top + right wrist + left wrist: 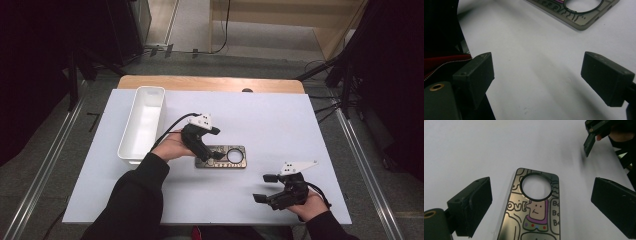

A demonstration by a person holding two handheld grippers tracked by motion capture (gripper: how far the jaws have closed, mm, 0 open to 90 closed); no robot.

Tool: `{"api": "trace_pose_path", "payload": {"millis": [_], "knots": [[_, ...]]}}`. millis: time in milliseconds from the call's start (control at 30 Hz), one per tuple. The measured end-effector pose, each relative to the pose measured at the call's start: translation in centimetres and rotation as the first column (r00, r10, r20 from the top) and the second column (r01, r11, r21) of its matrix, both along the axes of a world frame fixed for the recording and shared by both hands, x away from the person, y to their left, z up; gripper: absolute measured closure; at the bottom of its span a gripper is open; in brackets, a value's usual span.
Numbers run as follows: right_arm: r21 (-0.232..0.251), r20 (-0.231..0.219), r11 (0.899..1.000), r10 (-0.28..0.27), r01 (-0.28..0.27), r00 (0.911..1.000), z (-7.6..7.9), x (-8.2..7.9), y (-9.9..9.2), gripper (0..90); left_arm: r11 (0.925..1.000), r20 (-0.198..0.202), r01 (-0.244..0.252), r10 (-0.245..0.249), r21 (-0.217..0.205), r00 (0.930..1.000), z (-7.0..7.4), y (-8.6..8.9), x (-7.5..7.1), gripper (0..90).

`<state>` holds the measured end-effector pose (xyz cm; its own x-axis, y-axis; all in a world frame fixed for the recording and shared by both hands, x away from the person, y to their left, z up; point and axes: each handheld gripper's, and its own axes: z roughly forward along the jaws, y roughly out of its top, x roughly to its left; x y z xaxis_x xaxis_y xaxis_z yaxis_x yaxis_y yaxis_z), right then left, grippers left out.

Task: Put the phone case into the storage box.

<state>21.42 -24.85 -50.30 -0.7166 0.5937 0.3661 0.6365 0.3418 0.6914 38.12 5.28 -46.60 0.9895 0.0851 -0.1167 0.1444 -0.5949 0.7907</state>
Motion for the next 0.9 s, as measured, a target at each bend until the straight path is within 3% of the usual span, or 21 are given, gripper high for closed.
{"api": "trace_pose_path", "payload": {"millis": [67,167,500,900], "knots": [[0.000,-0.001,1.000,0.000,0.000,1.0000,0.0,0.0,0.0,10.3,0.9996,0.006,0.001,-0.002,0.027,1.0000,-0.1,-0.2,0.1,3.4],[-0.001,-0.001,1.000,0.001,-0.001,1.0000,0.0,0.0,0.0,10.3,0.9992,-0.003,0.005,-0.005,0.039,1.0000,-0.3,-0.3,0.1,3.3],[-0.001,-0.002,1.000,0.002,-0.002,1.0000,0.0,0.0,0.0,10.3,0.9955,0.019,0.012,-0.014,0.094,0.9997,-1.0,-0.8,0.1,3.3],[-0.001,-0.003,1.000,0.005,-0.005,1.0000,0.0,0.0,0.0,10.4,0.9966,0.013,0.013,-0.014,0.081,0.9998,-1.9,-1.1,0.2,2.8]]}}
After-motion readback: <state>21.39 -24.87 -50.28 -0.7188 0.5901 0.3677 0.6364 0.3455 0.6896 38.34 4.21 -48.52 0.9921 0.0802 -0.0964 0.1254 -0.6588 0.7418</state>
